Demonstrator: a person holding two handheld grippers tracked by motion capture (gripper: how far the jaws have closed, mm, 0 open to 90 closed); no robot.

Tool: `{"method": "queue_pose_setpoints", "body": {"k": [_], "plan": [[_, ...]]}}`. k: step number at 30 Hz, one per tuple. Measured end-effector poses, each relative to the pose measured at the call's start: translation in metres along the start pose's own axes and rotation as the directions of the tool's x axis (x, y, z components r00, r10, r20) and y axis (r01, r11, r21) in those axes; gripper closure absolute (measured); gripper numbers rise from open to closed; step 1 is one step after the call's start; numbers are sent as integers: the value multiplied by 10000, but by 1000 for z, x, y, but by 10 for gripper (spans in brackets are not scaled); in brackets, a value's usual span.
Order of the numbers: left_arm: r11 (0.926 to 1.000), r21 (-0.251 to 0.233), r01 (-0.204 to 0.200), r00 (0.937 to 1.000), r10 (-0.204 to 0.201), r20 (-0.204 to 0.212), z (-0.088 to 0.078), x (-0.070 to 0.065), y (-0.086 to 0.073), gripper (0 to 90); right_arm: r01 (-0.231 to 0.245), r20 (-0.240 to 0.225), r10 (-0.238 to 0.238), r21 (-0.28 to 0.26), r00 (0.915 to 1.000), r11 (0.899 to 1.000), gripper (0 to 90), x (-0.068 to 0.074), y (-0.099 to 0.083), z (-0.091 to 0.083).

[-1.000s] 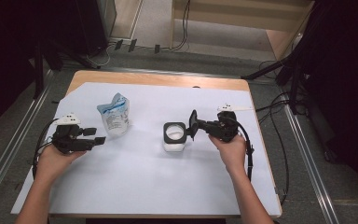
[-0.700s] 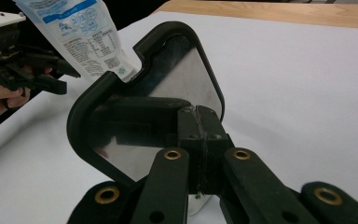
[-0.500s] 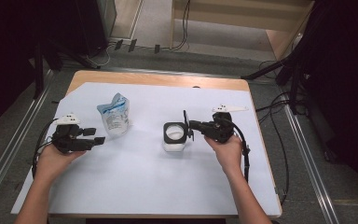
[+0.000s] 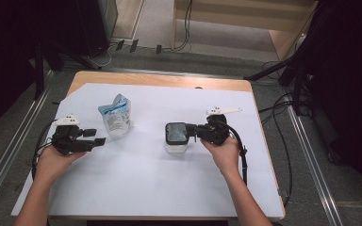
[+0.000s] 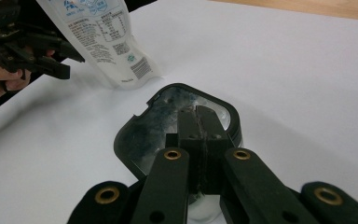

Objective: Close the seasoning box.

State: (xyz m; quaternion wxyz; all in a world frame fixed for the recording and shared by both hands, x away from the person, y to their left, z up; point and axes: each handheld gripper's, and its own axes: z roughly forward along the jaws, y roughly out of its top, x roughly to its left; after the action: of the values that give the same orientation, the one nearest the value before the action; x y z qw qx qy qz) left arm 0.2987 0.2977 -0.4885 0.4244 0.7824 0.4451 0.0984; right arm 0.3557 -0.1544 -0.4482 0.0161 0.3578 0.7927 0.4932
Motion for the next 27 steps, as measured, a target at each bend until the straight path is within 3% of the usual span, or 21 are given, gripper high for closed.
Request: {"method": "queue_pose_setpoints", "body": {"k": [4, 10, 19, 27], "plan": [[10000, 66, -19, 10000, 18, 19, 0, 0, 0, 388, 130, 12, -130, -15, 9999, 9999, 897, 0, 0, 1], [9999, 104, -30, 10000, 30, 17, 2, -2, 0, 386, 180, 238, -176, -180, 9996, 9997, 716, -3, 1, -5], [9999, 101, -28, 10000, 28, -9, 1, -1, 0, 383, 279, 929, -237, -439, 9954, 9986, 580, -15, 0, -17], [10000, 68, -58, 10000, 58, -45, 2, -1, 0, 382, 126, 1466, -52, -495, 9892, 9987, 549, -28, -6, -26]]}}
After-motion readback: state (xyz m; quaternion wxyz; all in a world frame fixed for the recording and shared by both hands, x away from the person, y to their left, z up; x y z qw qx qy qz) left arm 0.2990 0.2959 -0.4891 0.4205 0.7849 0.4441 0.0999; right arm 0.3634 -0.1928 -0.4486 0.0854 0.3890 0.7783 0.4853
